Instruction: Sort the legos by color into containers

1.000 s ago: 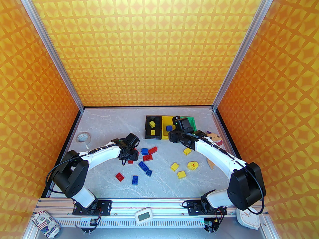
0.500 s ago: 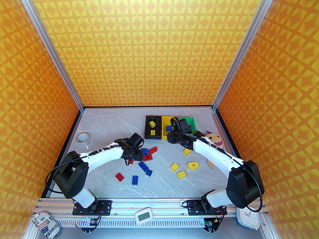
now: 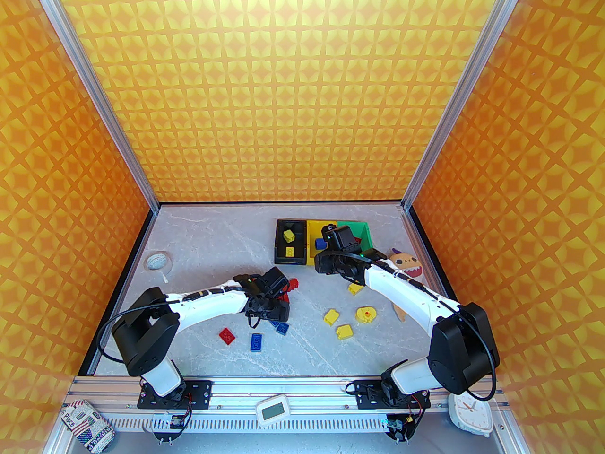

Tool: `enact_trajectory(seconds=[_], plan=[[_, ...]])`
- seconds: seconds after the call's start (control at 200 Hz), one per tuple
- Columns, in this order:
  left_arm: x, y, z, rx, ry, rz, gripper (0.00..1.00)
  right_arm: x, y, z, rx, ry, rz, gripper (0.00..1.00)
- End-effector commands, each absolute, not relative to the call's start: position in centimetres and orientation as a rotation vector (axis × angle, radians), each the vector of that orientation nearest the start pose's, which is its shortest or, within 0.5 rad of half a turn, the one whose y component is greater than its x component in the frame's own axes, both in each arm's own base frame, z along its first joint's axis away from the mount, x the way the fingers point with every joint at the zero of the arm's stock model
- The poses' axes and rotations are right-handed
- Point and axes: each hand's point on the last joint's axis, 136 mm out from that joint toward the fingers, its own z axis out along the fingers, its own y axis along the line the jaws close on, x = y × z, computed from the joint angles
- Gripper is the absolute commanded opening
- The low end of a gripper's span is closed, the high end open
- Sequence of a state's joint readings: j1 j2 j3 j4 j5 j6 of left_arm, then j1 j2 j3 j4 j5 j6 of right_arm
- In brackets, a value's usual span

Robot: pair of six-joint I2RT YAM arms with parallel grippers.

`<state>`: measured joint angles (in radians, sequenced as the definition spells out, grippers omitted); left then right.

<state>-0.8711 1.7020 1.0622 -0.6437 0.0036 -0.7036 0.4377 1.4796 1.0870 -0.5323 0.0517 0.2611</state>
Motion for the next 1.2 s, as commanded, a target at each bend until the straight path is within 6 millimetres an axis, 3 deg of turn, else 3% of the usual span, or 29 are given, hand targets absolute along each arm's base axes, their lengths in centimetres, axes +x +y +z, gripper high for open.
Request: enact_trajectory(seconds=[0.0, 0.275, 0.605, 0.78, 0.955, 1.195], plan=[[22.6, -27.7, 3.5, 0.221, 2.938, -0.324, 0.83, 35.7, 15.9, 14.3, -0.215, 2.507, 0.216, 0.46], [22.7, -28.6, 3.1, 0.239, 2.943, -0.354, 0.73, 35.6, 15.9, 14.2, -0.218, 2.511, 0.210, 0.47], [24.0, -30.1, 2.3, 0.304, 2.922, -0.359, 0.72, 35.5, 15.8, 13.8, -0.221, 2.517, 0.202, 0.47], [24.1, -29.9, 1.7, 0.305, 2.940, -0.317, 0.57, 35.4, 15.7, 13.8, -0.219, 2.515, 0.201, 0.47], [24.0, -29.0, 1.7, 0.296, 2.941, -0.265, 0.51, 35.4, 15.6, 13.8, -0.217, 2.512, 0.199, 0.47], [24.4, -29.3, 2.2, 0.307, 2.930, -0.266, 0.37, 35.3, 15.7, 13.6, -0.213, 2.514, 0.203, 0.47]])
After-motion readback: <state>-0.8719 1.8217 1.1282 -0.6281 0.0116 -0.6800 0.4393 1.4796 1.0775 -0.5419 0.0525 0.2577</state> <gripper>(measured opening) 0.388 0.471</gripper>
